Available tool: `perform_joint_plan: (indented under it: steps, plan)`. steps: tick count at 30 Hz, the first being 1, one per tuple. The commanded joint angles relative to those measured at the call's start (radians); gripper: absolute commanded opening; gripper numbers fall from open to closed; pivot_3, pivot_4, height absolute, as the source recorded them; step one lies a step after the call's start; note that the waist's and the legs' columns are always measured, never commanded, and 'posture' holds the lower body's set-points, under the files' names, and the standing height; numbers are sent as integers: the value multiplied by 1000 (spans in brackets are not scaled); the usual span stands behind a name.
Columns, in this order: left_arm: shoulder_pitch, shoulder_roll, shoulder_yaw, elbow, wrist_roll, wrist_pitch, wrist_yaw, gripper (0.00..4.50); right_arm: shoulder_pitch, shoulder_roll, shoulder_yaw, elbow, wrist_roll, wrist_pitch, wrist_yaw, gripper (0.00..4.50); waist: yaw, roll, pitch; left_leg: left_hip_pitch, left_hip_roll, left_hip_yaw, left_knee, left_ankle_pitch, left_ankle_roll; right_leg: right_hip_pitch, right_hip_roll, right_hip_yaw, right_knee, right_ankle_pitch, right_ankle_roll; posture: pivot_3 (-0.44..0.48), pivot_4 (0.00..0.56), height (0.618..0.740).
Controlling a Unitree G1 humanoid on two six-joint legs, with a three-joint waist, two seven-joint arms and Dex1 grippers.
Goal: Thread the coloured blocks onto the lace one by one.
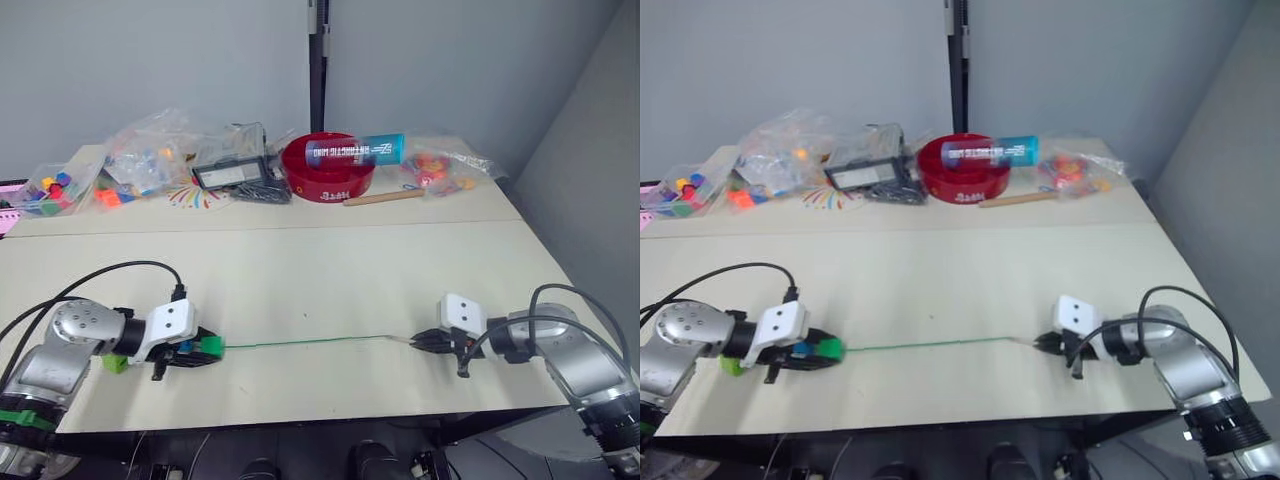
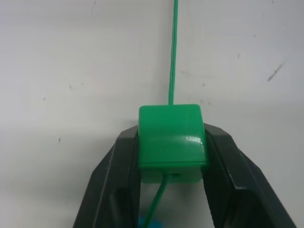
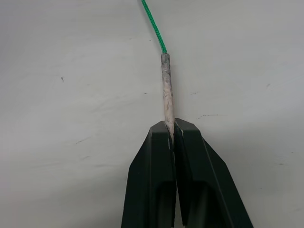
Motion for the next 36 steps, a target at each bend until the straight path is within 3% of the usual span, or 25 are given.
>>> perform_joint_plan:
  steps: [1,7,9,14,22,26,32,36]
  plan:
    - [41,38,10,75,29,-17,-17,1206,10,8,-21,-65,27,-5,6,0,-5,0,0,0,0,0,0,0,0,0,0,0,0,-1,2,0,150,740]
    - [41,38,23,53,12,-14,-26,1206,-1,45,41,-157,18,39,14,0,-10,1,0,0,0,0,0,0,0,0,0,0,1,-2,2,0,150,740]
    - [39,42,28,45,9,-12,-25,2246,-20,47,81,-156,-23,42,14,0,-10,1,1,0,0,0,0,0,0,0,0,0,1,-2,2,0,150,740]
    - [-9,106,23,-28,32,55,-45,3859,-94,66,138,-128,-71,85,14,0,-6,1,1,-3,0,0,1,0,0,-2,0,0,0,-1,2,0,150,740]
    - [-155,243,-45,-278,55,359,-129,3859,-132,107,168,-93,-112,98,-7,0,13,-1,2,-9,-1,-1,2,0,0,-5,-1,-2,-1,0,0,0,150,740]
    - [-206,295,-119,-355,138,434,-145,3859,-129,132,170,-90,-120,105,-30,0,7,-2,2,-9,0,-1,2,0,0,-5,0,-2,-1,0,0,0,150,740]
    - [-332,291,-290,-426,315,592,-168,3859,-120,156,172,-109,-123,124,-48,0,8,-2,2,-8,0,-1,2,0,0,-4,0,-1,0,-2,3,0,150,740]
    - [-366,254,-344,-462,345,675,-180,3859,-112,165,173,-120,-126,136,-64,0,9,-2,2,-8,0,-1,2,0,0,-4,1,-1,0,-1,1,0,150,740]
